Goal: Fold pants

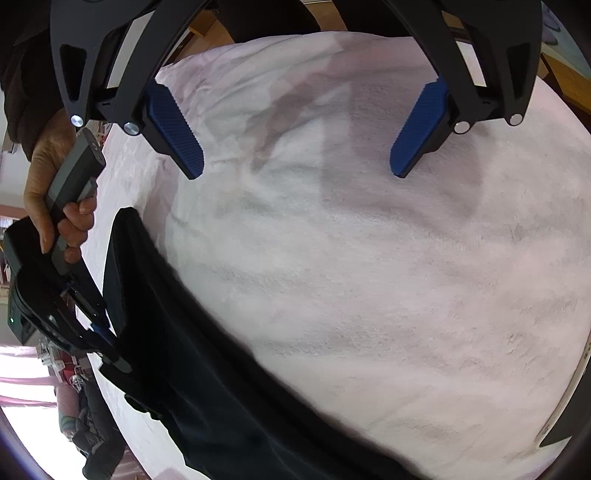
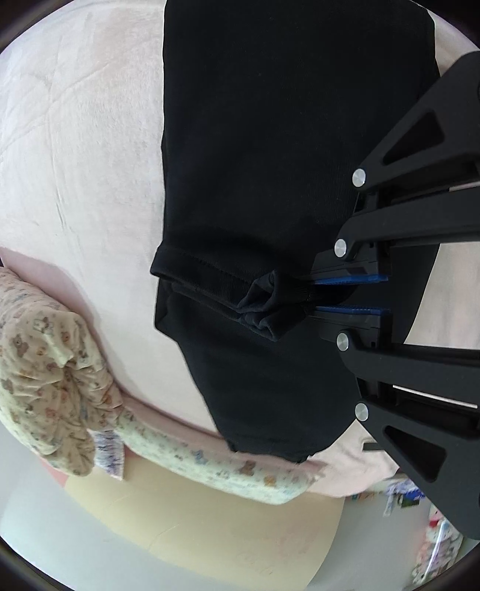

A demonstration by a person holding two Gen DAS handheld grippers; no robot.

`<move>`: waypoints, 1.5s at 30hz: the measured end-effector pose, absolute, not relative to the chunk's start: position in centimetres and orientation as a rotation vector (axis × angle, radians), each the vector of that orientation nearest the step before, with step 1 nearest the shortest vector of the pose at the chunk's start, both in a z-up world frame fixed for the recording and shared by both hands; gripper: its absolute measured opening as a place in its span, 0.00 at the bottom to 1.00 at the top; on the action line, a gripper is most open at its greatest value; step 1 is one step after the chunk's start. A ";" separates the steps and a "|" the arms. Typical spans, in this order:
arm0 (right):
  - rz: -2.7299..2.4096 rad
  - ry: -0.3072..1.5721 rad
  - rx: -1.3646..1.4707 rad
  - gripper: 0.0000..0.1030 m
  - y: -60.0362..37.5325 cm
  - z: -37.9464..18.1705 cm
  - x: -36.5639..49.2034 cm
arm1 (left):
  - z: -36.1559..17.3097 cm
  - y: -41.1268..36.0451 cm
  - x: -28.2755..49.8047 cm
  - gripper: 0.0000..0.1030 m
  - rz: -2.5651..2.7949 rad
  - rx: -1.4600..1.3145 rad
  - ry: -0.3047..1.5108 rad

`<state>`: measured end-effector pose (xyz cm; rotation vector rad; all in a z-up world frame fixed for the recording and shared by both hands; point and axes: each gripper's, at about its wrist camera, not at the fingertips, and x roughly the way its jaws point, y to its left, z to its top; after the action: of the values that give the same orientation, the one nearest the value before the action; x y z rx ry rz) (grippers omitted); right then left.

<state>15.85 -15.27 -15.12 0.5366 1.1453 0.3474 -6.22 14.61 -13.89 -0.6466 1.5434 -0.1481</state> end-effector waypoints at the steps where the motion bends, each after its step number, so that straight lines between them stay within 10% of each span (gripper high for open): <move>1: 0.345 1.147 0.532 0.09 -15.2 -15.1 15.8 | -13.9 14.2 -6.4 0.98 -0.147 -0.645 1.544; 34: 0.283 1.123 -0.275 0.11 -7.0 -16.5 12.1 | -14.5 12.1 -7.3 0.98 -0.162 -0.598 1.575; 38: 0.337 1.102 -0.384 0.34 -5.3 -16.2 10.6 | -14.4 12.1 -7.2 0.98 -0.170 -0.599 1.581; 45: 0.385 1.056 -0.133 0.36 -8.4 -12.9 8.1 | -14.1 13.1 -7.1 0.98 -0.177 -0.621 1.565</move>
<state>8.07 -8.45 -12.91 -0.1333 1.0564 0.3852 -7.12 13.05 -14.14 -0.6207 1.5652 -0.1773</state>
